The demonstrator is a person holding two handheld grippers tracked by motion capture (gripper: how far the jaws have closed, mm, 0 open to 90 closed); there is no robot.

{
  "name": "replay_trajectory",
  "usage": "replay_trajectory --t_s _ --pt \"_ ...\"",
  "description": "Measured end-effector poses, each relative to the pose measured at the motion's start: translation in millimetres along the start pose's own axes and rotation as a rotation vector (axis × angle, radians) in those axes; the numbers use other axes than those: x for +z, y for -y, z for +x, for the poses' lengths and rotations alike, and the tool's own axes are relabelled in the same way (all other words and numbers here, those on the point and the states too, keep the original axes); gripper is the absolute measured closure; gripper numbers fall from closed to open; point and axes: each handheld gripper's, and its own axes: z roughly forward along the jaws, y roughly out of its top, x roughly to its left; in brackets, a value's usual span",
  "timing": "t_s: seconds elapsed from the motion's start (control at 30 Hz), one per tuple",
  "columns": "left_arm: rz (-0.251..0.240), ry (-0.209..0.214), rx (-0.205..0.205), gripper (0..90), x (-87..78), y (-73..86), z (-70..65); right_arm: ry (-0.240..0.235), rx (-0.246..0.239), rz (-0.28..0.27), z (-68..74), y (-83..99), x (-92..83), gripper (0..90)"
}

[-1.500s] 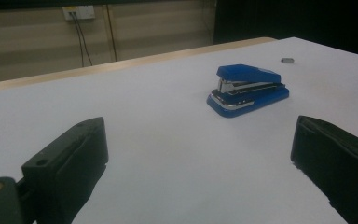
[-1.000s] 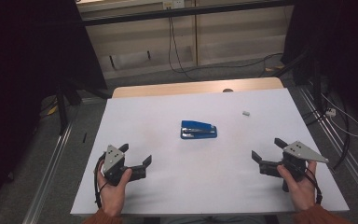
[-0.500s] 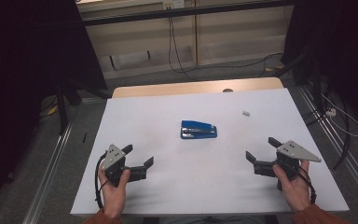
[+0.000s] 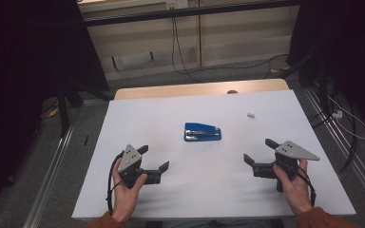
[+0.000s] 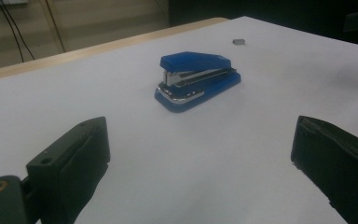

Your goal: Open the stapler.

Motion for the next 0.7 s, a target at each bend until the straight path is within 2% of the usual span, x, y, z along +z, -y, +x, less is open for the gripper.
replay_trajectory --t_s 0.1,0.17,0.33,0.37,0.4,0.6,0.7 --pt "0.015 -0.001 -0.016 4.7 4.5 0.1 0.7 -0.024 -0.037 0.019 3.1 -1.0 3.1 1.3" --pt "0.025 0.004 -0.044 5.2 7.7 0.2 2.1 -0.027 -0.046 0.014 5.6 -1.8 6.1 1.5" --pt "0.021 -0.008 -0.040 5.2 11.4 -2.6 2.3 -0.044 -0.058 0.006 9.1 -4.7 11.8 1.5" --pt "0.011 -0.009 -0.029 5.2 12.8 -5.5 2.1 -0.096 -0.053 -0.007 9.3 -5.1 14.2 0.8" --pt "0.011 -0.009 -0.029 5.2 12.8 -5.5 2.1 -0.109 -0.057 -0.009 9.7 -5.4 15.1 0.5" --pt "0.009 0.016 -0.016 5.6 22.1 -14.9 -0.7 -0.125 -0.074 0.002 17.4 -9.2 25.6 1.7" --pt "0.003 0.037 0.012 5.6 32.5 -21.5 -5.2 -0.126 -0.093 0.002 21.2 -11.6 30.2 2.9"
